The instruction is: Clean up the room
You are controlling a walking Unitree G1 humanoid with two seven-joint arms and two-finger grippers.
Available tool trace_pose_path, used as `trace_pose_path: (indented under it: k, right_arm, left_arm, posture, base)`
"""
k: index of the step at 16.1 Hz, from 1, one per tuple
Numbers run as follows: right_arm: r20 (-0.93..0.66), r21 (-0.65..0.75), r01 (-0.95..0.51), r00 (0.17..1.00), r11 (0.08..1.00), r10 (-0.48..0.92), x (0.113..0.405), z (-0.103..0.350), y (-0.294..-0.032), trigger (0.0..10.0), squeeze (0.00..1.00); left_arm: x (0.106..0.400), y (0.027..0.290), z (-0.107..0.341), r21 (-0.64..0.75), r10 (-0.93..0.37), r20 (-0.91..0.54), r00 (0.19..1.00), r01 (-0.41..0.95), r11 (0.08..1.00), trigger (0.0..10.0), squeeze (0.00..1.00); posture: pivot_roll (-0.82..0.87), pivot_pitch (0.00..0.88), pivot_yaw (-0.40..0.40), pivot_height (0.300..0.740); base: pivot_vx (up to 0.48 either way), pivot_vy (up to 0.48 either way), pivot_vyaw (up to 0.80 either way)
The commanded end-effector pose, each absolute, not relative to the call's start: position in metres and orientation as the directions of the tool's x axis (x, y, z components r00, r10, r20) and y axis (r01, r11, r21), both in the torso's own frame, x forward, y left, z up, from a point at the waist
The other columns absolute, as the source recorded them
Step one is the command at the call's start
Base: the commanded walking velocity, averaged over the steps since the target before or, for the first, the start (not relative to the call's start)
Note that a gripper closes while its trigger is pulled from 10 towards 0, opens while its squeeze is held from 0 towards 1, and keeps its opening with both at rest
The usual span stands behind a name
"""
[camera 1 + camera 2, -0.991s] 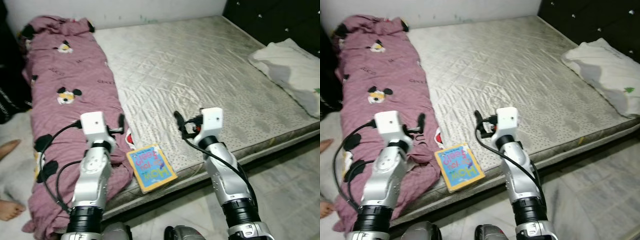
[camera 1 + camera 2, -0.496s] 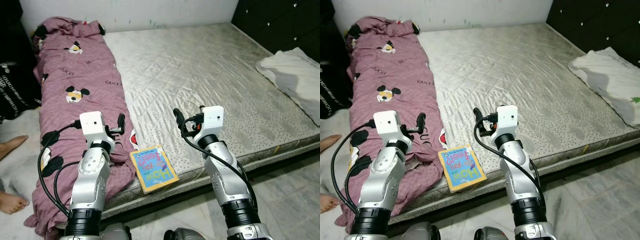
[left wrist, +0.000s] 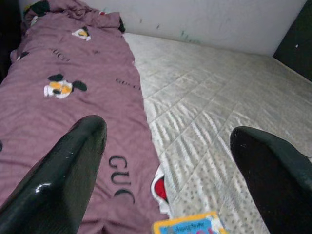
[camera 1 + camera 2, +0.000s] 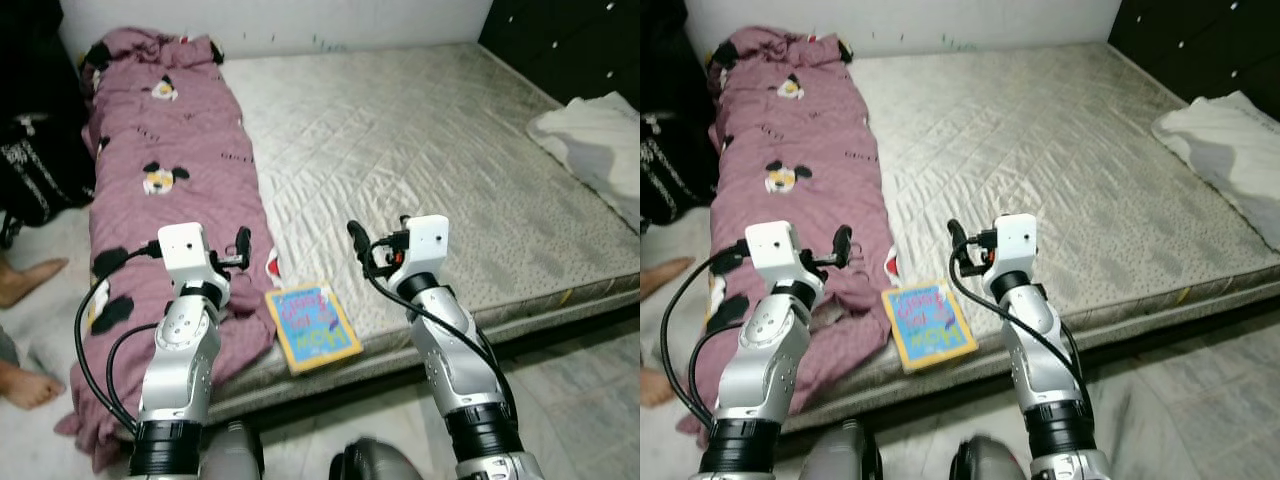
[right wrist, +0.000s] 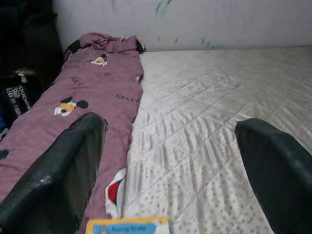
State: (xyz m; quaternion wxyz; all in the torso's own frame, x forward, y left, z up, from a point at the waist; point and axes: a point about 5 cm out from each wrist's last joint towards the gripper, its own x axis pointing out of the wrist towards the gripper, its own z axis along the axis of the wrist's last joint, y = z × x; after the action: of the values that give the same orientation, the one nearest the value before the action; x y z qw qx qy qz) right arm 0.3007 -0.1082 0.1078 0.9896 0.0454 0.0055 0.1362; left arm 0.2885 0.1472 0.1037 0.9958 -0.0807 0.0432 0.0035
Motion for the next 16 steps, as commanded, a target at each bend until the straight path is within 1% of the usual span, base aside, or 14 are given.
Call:
trace_pose_path:
  k: [1,3,5,13,15,16]
  right_arm:
    - [0.006,0.094,-0.276,0.961,0.956,0.277,0.3003,0.1099,-0.1080,10.0,0.00]
    - [0.002,0.091,-0.278,0.960,0.956,0.279,0.3004,0.1096,-0.1082,10.0,0.00]
    - [-0.001,0.091,-0.281,0.959,0.955,0.283,0.3004,0.1091,-0.1084,10.0,0.00]
    - [-0.009,0.078,-0.295,0.955,0.952,0.297,0.2994,0.1065,-0.1072,10.0,0.00]
    - [-0.013,0.073,-0.299,0.954,0.951,0.301,0.2995,0.1058,-0.1067,10.0,0.00]
    - [-0.015,0.071,-0.300,0.953,0.951,0.302,0.2994,0.1056,-0.1066,10.0,0.00]
  left_arm:
    - [0.2877,0.1469,0.1052,-0.152,0.000,-0.086,0.996,-0.013,0.988,10.0,0.00]
    - [0.2880,0.1492,0.1067,-0.151,0.029,-0.079,0.996,-0.041,0.988,10.0,0.00]
    - [0.2866,0.1502,0.1043,-0.181,0.052,-0.100,0.994,-0.069,0.981,10.0,0.00]
    - [0.2864,0.1538,0.1028,-0.188,0.083,-0.110,0.990,-0.103,0.977,10.0,0.00]
    - [0.2859,0.1540,0.1047,-0.203,0.081,-0.091,0.993,-0.098,0.974,10.0,0.00]
    - [0.2860,0.1536,0.1051,-0.203,0.078,-0.089,0.993,-0.095,0.975,10.0,0.00]
  posture:
    - [0.01,0.044,-0.045,0.649]
    - [0.01,0.042,-0.047,0.649]
    - [0.01,0.040,-0.048,0.649]
    - [0.02,0.036,-0.052,0.649]
    - [0.02,0.031,-0.053,0.649]
    - [0.02,0.031,-0.053,0.649]
  base:
    - [0.000,0.000,0.00]
    - [0.000,0.000,0.00]
    - [0.000,0.000,0.00]
    - [0.000,0.000,0.00]
    - [0.000,0.000,0.00]
    - [0.240,0.000,0.00]
